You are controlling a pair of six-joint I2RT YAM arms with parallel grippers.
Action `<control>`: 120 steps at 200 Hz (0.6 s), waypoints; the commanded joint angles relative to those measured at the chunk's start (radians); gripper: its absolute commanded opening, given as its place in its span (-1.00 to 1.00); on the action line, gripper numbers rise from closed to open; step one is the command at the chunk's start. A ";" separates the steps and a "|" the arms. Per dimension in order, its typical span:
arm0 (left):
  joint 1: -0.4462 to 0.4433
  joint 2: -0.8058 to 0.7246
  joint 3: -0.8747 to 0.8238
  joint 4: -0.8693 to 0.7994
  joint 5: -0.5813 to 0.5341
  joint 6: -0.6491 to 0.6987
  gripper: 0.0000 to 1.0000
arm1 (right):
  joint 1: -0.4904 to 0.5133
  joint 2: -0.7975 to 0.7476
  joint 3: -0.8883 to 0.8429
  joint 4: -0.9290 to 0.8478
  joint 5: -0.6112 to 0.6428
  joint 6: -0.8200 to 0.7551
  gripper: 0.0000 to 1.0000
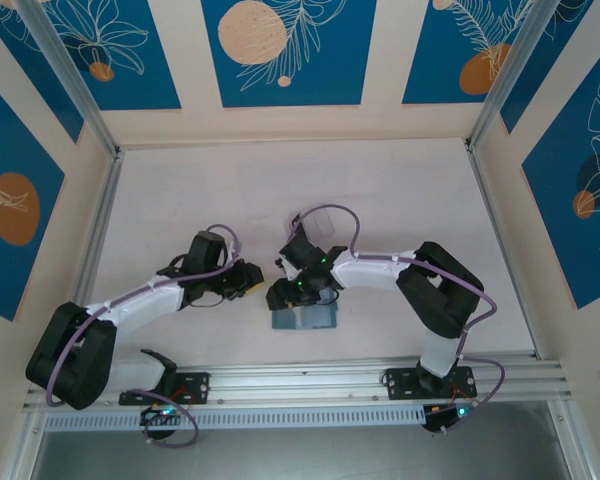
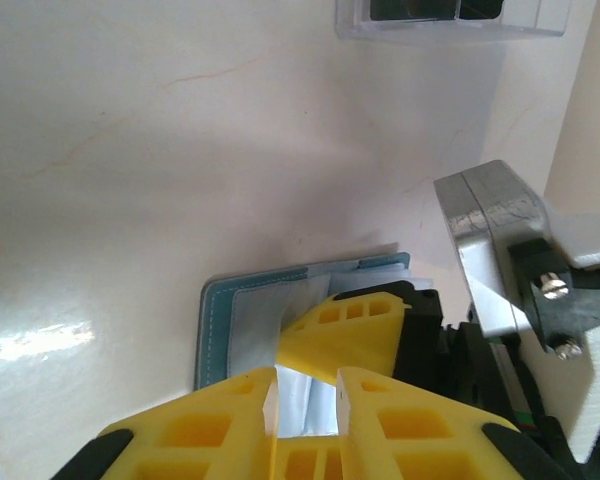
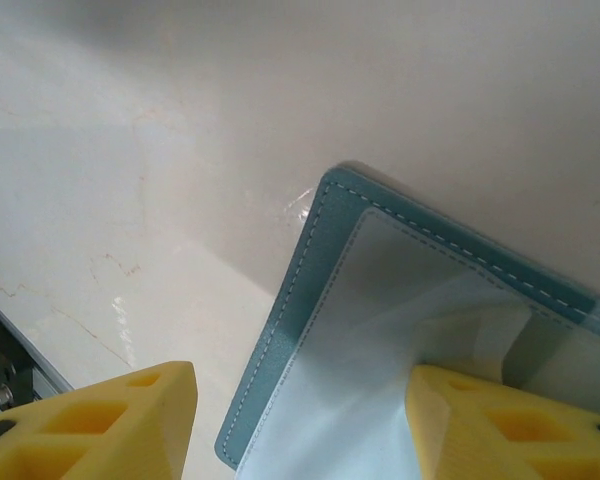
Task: Put the credit cards into the card holder
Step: Flip over the card slot in the card holder.
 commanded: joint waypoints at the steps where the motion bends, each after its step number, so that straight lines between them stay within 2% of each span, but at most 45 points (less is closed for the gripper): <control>1: 0.010 0.014 0.043 -0.060 -0.018 0.051 -0.55 | 0.003 -0.020 0.046 -0.121 0.051 -0.068 0.19; 38: 0.010 0.035 0.097 -0.099 -0.032 0.088 -0.52 | 0.001 -0.075 0.106 -0.262 0.099 -0.115 0.20; 71: 0.011 0.083 0.150 -0.099 -0.018 0.108 -0.50 | -0.027 -0.153 0.110 -0.290 0.080 -0.139 0.20; 92: 0.011 0.120 0.194 -0.095 -0.007 0.116 -0.50 | -0.074 -0.176 0.132 -0.310 0.049 -0.167 0.17; 120: 0.011 0.181 0.260 -0.080 0.023 0.113 -0.49 | -0.157 -0.191 0.159 -0.332 0.040 -0.206 0.03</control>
